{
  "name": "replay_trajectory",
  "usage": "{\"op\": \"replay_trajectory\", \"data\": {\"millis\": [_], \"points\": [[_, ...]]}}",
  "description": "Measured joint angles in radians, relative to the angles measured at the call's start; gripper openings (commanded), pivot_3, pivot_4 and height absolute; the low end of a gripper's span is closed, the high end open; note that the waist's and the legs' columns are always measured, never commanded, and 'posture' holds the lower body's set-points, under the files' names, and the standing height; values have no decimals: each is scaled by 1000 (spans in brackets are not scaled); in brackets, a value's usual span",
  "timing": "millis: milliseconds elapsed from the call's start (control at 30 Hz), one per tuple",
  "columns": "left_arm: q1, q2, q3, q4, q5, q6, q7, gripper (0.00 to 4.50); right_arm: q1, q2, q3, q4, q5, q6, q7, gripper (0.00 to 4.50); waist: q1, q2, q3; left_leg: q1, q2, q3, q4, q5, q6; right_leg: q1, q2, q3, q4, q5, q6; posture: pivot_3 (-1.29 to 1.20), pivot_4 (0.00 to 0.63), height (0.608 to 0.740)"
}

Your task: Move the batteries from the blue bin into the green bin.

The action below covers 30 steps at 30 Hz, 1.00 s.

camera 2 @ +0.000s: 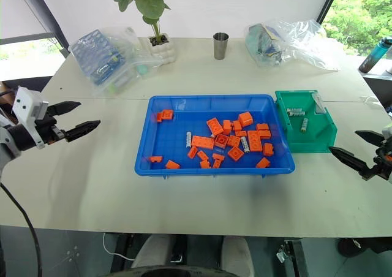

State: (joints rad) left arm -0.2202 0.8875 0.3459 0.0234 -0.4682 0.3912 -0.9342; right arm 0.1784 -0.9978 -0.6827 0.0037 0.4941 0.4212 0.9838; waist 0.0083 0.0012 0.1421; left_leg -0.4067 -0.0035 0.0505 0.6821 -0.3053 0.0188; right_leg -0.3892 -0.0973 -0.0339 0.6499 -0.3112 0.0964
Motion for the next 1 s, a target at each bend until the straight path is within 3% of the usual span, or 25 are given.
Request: {"op": "replay_trajectory", "data": {"millis": [700,867,1000], "points": [[9,-10,0,-95,-54,58,-1,4500,-82,-13,19,2,-2,35,10,4453,-1,0,0,0,0,0,0,0,-1,0,0,0,1,0,0,0,150,716],[-19,9,-10,-150,-129,135,-55,4500,-222,-36,95,-52,44,111,16,4453,-8,0,0,0,0,0,1,1,-2,0,1,0,2,0,0,0,150,716],[-67,53,-60,-196,-156,171,-143,4500,-423,-29,283,-167,79,200,-8,4453,-23,0,0,0,0,0,1,1,-2,-1,1,0,4,0,0,0,150,716]]}}
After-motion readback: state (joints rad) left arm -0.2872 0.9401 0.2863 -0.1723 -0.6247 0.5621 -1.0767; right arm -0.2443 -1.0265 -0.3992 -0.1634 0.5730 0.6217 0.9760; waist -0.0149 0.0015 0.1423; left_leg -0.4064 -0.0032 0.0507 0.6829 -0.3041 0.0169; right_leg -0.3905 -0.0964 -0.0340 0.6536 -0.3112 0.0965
